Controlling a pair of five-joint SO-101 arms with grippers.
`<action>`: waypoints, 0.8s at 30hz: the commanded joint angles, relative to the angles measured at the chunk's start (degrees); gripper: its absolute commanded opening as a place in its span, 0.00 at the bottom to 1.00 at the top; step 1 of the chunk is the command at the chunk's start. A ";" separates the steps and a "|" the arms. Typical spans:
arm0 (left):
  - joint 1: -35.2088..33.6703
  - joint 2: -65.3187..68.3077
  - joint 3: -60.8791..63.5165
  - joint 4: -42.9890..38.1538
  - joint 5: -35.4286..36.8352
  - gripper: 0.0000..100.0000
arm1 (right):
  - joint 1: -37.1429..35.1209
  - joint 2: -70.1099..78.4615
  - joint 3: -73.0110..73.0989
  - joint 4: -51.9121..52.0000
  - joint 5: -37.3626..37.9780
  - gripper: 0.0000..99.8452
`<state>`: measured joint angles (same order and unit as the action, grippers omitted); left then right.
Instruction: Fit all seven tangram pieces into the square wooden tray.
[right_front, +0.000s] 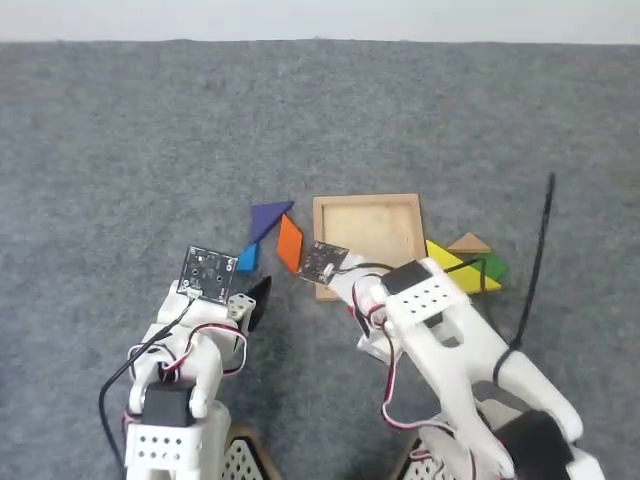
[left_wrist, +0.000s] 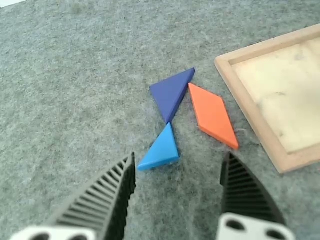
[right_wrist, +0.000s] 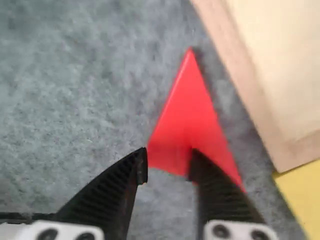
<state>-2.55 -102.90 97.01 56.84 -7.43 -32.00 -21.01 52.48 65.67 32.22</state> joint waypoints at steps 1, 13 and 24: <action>-0.18 -0.88 -0.57 0.53 -0.26 0.27 | -0.66 -5.14 -1.23 0.92 5.36 0.31; -0.18 -0.88 -0.57 0.53 -0.26 0.27 | 5.14 1.54 -0.44 0.66 25.05 0.37; -0.18 -0.88 -0.57 0.53 -0.26 0.27 | 0.75 12.09 0.44 -3.38 28.04 0.37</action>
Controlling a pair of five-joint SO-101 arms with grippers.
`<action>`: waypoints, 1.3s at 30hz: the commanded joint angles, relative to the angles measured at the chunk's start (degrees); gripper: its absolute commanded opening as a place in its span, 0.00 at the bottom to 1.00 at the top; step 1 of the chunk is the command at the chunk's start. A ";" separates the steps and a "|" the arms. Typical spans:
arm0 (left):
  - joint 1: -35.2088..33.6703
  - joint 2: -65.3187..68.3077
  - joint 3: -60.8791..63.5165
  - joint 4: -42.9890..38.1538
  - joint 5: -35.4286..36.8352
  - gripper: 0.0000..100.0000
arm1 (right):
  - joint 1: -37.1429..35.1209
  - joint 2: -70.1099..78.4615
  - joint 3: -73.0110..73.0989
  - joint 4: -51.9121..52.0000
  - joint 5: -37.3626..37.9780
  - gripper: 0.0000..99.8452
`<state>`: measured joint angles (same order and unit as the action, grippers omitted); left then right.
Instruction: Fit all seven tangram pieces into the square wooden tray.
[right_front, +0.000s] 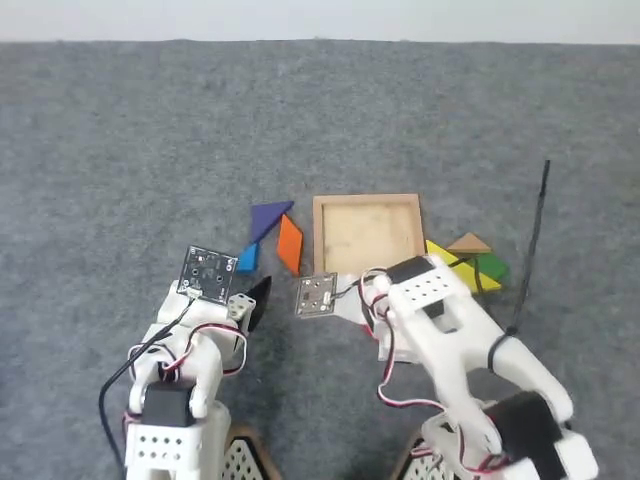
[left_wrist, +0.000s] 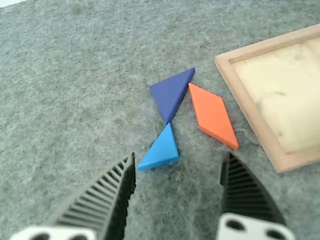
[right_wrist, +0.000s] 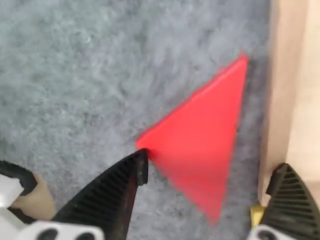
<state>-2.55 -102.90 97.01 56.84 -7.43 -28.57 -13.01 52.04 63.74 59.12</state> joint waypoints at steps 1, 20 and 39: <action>-0.18 -0.88 -0.57 0.53 -0.26 0.27 | -2.77 4.09 0.62 -1.36 1.14 0.37; -0.18 -0.88 -0.57 0.53 -0.26 0.27 | -1.63 -18.68 15.21 0.75 -1.14 0.37; -0.18 -0.88 -0.57 0.53 -0.26 0.27 | -12.35 -0.40 2.37 -6.37 -22.68 0.37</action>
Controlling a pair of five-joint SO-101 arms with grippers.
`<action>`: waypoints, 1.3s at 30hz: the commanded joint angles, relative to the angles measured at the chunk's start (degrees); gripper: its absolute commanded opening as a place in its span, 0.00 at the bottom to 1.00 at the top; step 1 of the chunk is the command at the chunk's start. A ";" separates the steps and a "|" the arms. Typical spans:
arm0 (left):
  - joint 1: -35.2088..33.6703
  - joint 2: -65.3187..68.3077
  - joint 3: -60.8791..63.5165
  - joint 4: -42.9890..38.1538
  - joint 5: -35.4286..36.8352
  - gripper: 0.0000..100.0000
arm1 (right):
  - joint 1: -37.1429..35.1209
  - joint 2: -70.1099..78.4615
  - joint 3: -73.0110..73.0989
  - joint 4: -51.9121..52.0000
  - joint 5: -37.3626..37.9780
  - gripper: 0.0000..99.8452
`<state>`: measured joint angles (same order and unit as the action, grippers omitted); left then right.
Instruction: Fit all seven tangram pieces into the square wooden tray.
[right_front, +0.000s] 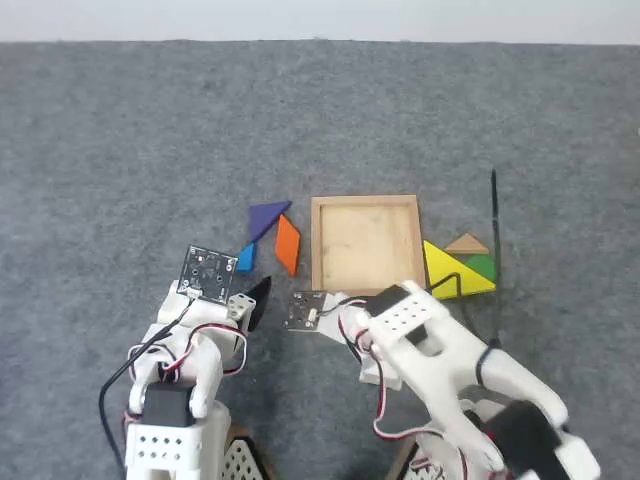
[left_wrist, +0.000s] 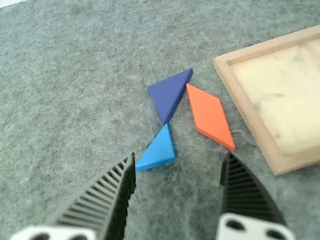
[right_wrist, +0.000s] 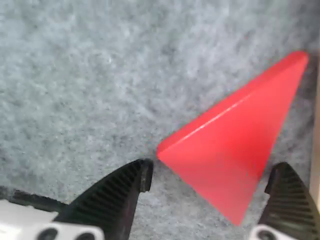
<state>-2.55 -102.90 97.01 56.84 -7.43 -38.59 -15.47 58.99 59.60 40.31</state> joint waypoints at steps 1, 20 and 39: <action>-0.18 -0.88 -0.57 0.53 -0.26 0.27 | -1.89 2.42 -5.01 -2.33 -4.04 0.37; -0.18 -0.88 -0.57 0.53 -0.26 0.27 | 1.27 1.54 -10.11 -0.40 -10.37 0.37; -0.18 -0.88 -0.57 0.53 -0.26 0.27 | -2.07 1.63 -9.85 -4.97 -8.88 0.37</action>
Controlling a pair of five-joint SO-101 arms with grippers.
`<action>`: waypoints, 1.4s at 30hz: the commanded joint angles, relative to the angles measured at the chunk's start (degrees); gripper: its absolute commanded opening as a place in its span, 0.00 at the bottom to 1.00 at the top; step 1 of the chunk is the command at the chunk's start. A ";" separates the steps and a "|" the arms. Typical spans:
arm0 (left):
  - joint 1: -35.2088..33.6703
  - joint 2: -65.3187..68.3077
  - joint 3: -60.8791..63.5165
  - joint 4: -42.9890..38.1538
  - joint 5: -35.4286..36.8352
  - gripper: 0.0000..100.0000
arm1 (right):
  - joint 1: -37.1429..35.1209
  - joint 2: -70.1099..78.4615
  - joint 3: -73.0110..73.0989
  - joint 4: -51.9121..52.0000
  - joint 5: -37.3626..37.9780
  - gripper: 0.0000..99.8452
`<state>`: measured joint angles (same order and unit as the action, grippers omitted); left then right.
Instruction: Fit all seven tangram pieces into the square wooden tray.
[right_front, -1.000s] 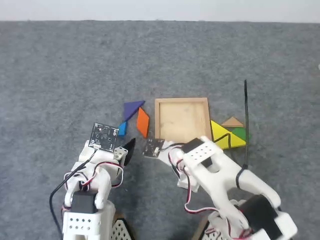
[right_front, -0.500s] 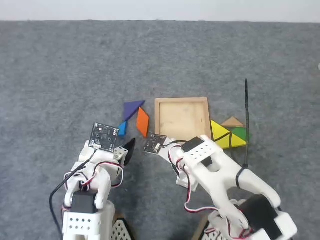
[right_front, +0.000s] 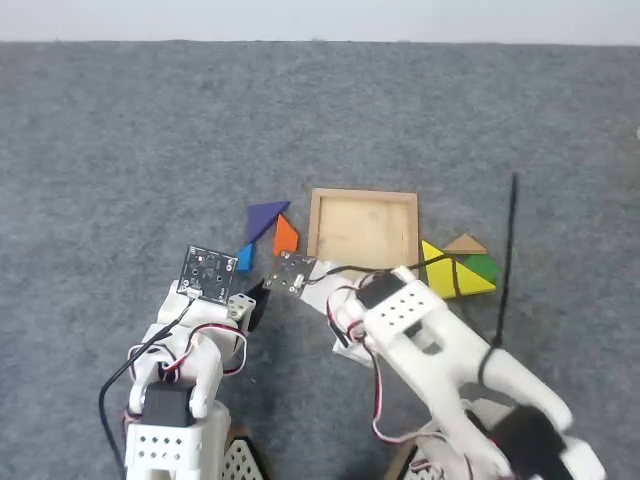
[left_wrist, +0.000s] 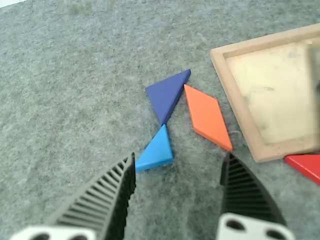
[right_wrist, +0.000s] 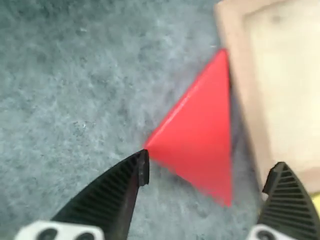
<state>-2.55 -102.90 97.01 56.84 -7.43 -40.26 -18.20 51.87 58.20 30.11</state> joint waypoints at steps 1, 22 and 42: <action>-0.18 -0.88 -0.57 0.53 -0.26 0.27 | -0.40 5.85 -2.81 -4.53 1.32 0.37; -0.18 -0.88 -0.57 0.53 -0.26 0.27 | 0.04 8.48 -4.57 -3.65 1.93 0.06; -0.18 -0.88 -0.57 0.53 -0.26 0.27 | 0.31 -6.46 -5.36 12.18 13.63 0.27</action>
<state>-2.55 -102.90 97.01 56.84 -7.43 -38.86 -15.03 48.09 65.49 39.52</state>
